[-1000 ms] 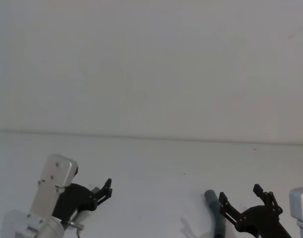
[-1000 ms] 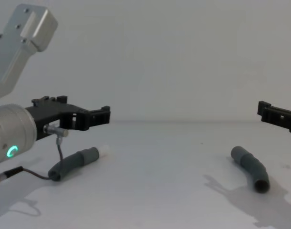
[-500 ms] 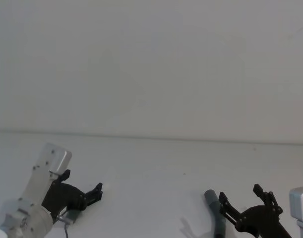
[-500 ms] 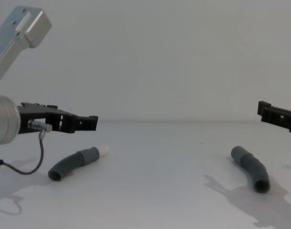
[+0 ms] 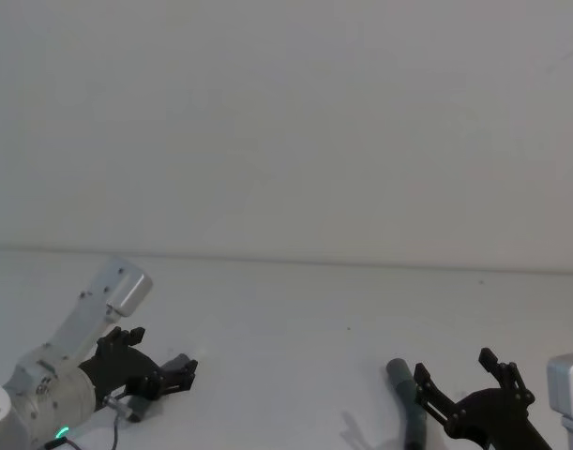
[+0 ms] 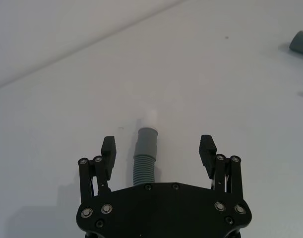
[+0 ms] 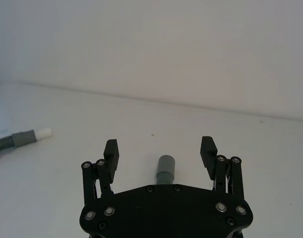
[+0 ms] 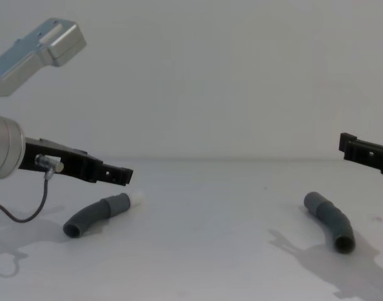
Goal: Use both hands to pick up one end of the pipe from the table, align the ends, and insert them.
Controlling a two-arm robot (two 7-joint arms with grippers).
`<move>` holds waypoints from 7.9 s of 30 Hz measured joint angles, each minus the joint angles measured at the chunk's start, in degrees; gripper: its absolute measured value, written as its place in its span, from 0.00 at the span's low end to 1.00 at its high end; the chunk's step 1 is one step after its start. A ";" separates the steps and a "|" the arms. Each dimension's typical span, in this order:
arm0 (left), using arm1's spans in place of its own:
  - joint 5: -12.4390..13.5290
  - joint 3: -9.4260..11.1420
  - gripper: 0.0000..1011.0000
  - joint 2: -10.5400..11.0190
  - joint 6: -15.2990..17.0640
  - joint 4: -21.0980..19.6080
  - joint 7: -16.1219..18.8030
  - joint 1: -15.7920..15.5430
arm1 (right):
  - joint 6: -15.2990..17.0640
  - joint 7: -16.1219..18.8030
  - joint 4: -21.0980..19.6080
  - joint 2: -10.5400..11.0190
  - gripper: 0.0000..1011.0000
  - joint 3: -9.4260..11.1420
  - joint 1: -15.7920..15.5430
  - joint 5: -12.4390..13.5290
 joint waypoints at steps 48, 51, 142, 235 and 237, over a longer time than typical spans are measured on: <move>1.21 1.71 0.99 -1.94 3.68 12.06 -7.38 -6.13 | 0.00 0.00 0.00 0.00 0.99 0.00 0.00 0.00; 1.47 1.89 0.99 -2.04 3.67 12.57 -7.69 -6.46 | 0.00 0.00 0.00 0.00 0.99 0.00 0.00 0.00; 4.59 1.62 0.72 -7.47 1.84 24.09 -12.54 -12.34 | 0.00 0.00 0.00 0.00 0.99 0.00 0.00 0.00; 4.52 1.56 0.32 -7.61 1.94 24.24 -12.61 -12.34 | 35.71 -9.35 5.91 -7.21 0.99 -3.56 13.06 -4.49; 4.52 1.56 0.32 -7.61 1.94 24.24 -12.61 -12.34 | 36.25 -9.45 6.28 -7.55 0.99 -3.43 13.23 -4.42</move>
